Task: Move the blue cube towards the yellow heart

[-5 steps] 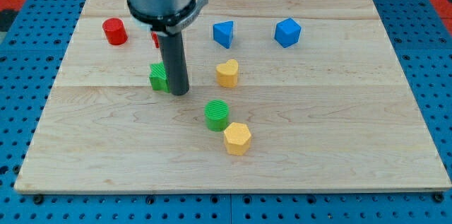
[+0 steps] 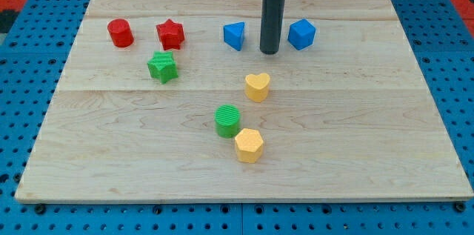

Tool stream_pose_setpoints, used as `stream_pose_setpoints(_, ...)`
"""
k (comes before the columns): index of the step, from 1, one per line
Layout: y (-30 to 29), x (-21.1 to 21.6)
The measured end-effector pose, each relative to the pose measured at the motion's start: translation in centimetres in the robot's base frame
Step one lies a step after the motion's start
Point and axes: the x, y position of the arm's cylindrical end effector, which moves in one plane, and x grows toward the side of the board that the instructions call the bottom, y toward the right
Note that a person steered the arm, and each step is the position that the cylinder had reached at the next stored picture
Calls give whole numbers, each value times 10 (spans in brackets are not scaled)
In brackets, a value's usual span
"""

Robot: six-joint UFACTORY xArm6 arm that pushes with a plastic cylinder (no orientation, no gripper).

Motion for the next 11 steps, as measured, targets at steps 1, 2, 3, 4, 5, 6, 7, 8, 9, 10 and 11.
stream_pose_setpoints(1, 5, -30)
stream_pose_setpoints(2, 11, -62)
stream_pose_setpoints(3, 89, -58)
stream_pose_setpoints(4, 96, -41)
stream_pose_setpoints(5, 36, -2)
stream_pose_setpoints(6, -31, 20)
stream_pose_setpoints(7, -8, -24)
stream_pose_setpoints(8, -37, -47)
stream_pose_setpoints(9, -71, -14)
stream_pose_setpoints(10, -52, -11)
stream_pose_setpoints(11, -49, -18)
